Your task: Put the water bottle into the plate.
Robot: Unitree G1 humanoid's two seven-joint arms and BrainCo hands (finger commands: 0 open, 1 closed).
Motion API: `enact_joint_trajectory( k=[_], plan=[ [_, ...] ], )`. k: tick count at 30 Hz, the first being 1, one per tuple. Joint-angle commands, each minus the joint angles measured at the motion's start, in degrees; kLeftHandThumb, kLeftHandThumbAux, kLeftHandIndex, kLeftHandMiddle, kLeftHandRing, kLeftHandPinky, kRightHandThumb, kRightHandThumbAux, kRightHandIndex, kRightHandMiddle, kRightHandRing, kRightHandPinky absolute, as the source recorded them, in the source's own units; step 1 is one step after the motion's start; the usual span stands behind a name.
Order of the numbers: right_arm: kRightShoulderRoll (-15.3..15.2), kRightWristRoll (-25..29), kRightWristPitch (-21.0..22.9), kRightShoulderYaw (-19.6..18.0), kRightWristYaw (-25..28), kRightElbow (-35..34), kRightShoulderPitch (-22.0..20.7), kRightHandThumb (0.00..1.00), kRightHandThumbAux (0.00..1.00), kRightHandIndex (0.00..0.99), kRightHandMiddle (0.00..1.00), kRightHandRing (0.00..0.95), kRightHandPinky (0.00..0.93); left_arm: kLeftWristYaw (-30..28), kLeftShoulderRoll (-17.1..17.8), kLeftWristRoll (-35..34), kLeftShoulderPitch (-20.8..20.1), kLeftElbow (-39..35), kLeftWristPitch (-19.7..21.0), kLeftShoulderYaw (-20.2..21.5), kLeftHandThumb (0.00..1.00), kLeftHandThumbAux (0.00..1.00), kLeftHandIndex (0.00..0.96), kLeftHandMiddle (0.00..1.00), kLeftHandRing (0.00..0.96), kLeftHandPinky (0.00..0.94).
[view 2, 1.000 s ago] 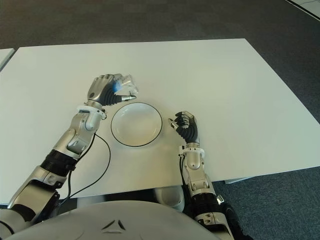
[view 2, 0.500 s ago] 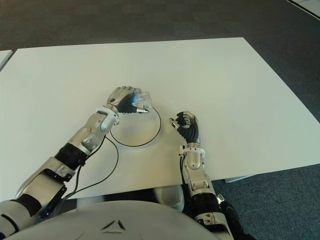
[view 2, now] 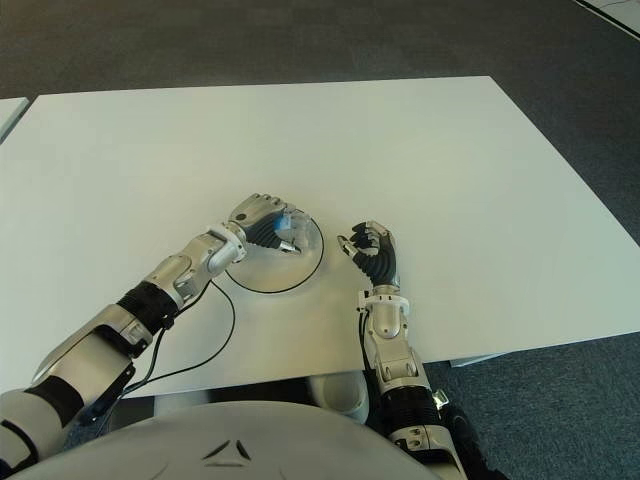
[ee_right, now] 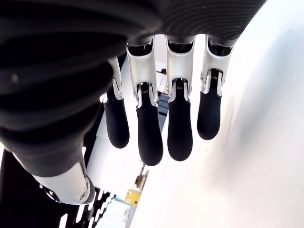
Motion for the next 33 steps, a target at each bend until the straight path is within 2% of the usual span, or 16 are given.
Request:
enact_joint_trajectory(
  k=[1,4,10,14,23,24,26,27,28,29,30,33],
  plan=[
    [0.1,0.1,0.1,0.0,0.1,0.1,0.8,0.701,0.735,0.426,0.565,0.545,0.464,1.5,0.3,2.1,-0.2,2.7,-1.5,-2.2,0.849,0.67,0.396,0.551,0.844,0.857],
    [0.1,0.3,-0.1,0.0,0.2,0.1,0.8,0.701,0.735,0.426,0.567,0.547,0.459,3.4,0.3,3.1,0.1,4.4,-2.2,-3.1,0.849,0.67,0.395,0.551,0.848,0.862],
    [0.2,0.3,-0.1,0.0,0.1,0.2,0.8,0.701,0.735,0.425,0.561,0.537,0.426,6.0,0.7,4.0,0.9,6.1,-3.1,-4.7,0.851,0.668,0.401,0.565,0.812,0.783],
    [0.2,0.2,0.0,-0.1,-0.1,0.4,0.7,0.702,0.734,0.425,0.563,0.537,0.443,6.5,1.1,3.7,1.7,5.9,-3.7,-4.8,0.848,0.667,0.399,0.574,0.733,0.677],
    [0.3,0.7,-0.2,-0.2,0.1,0.7,0.5,0.702,0.733,0.426,0.571,0.548,0.469,6.5,1.7,2.9,2.2,5.4,-5.3,-4.8,0.837,0.67,0.382,0.552,0.61,0.561],
    [0.3,0.7,-0.3,-0.2,0.2,0.8,0.5,0.701,0.733,0.426,0.571,0.548,0.466,6.2,1.9,2.9,2.0,5.4,-5.7,-5.0,0.834,0.672,0.378,0.545,0.589,0.545],
    [0.2,0.7,-0.4,-0.1,0.2,0.8,0.5,0.701,0.733,0.426,0.573,0.547,0.454,5.4,2.3,3.3,1.5,5.6,-6.5,-5.5,0.827,0.678,0.373,0.503,0.477,0.458],
    [0.2,0.7,-0.3,-0.1,0.2,0.8,0.5,0.702,0.733,0.427,0.572,0.547,0.457,5.1,2.4,3.5,1.2,5.7,-6.8,-5.8,0.713,0.645,0.281,0.386,0.366,0.374],
    [0.2,0.6,-0.2,-0.1,0.2,0.8,0.5,0.702,0.733,0.427,0.572,0.546,0.458,4.5,2.6,3.7,0.9,5.8,-7.0,-6.2,0.67,0.634,0.247,0.344,0.326,0.344],
    [0.2,0.6,-0.2,-0.1,0.2,0.8,0.5,0.702,0.733,0.427,0.572,0.546,0.46,4.1,2.7,3.9,0.7,5.9,-7.1,-6.4,0.587,0.621,0.184,0.263,0.248,0.278],
    [0.2,0.5,-0.1,-0.1,0.1,0.8,0.5,0.702,0.733,0.427,0.571,0.545,0.462,3.4,2.8,4.0,0.5,5.9,-7.2,-6.7,0.557,0.616,0.162,0.235,0.22,0.254],
    [0.1,0.4,-0.2,-0.1,0.0,0.9,0.4,0.702,0.733,0.427,0.568,0.545,0.47,1.1,3.0,4.1,0.1,6.0,-7.1,-7.2,0.377,0.611,0.052,0.095,0.085,0.109]
  ],
)
